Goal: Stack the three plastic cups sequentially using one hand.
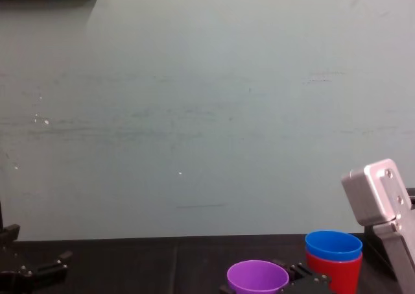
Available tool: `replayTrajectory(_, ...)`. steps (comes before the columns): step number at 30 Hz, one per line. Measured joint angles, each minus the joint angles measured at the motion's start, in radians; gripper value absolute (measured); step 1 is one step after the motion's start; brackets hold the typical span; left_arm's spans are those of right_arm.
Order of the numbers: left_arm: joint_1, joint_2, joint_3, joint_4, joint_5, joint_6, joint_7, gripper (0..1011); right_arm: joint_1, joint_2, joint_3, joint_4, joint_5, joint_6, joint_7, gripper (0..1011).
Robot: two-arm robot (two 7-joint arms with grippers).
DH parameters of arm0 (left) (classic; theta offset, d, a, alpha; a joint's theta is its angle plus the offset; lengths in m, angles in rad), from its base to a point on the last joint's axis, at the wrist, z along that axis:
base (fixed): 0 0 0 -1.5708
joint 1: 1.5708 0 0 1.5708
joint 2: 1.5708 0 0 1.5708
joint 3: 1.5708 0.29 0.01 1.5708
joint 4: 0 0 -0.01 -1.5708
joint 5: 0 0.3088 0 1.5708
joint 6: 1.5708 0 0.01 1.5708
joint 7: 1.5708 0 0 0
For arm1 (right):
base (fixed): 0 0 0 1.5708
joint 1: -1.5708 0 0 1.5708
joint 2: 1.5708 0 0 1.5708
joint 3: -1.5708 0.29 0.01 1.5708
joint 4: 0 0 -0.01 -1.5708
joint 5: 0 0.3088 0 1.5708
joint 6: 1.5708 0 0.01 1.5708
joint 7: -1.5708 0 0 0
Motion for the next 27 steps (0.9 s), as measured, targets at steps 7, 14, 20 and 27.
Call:
replayTrajectory(7,0.000,0.000,0.000,0.000,0.000,0.000,0.000,1005,0.000,0.000,0.000,0.000,0.000,0.000,0.000,1003)
replayTrajectory(14,0.000,0.000,0.000,0.000,0.000,0.000,0.000,1005,0.000,0.000,0.000,-0.001,0.000,0.000,0.000,1003)
replayTrajectory(20,0.000,0.000,0.000,0.000,0.000,0.000,0.000,1005,0.000,0.000,0.000,-0.001,0.000,0.000,0.000,1003)
replayTrajectory(27,0.000,0.000,0.000,0.000,0.000,0.000,0.000,1005,0.000,0.000,0.000,-0.001,0.000,0.000,0.000,894)
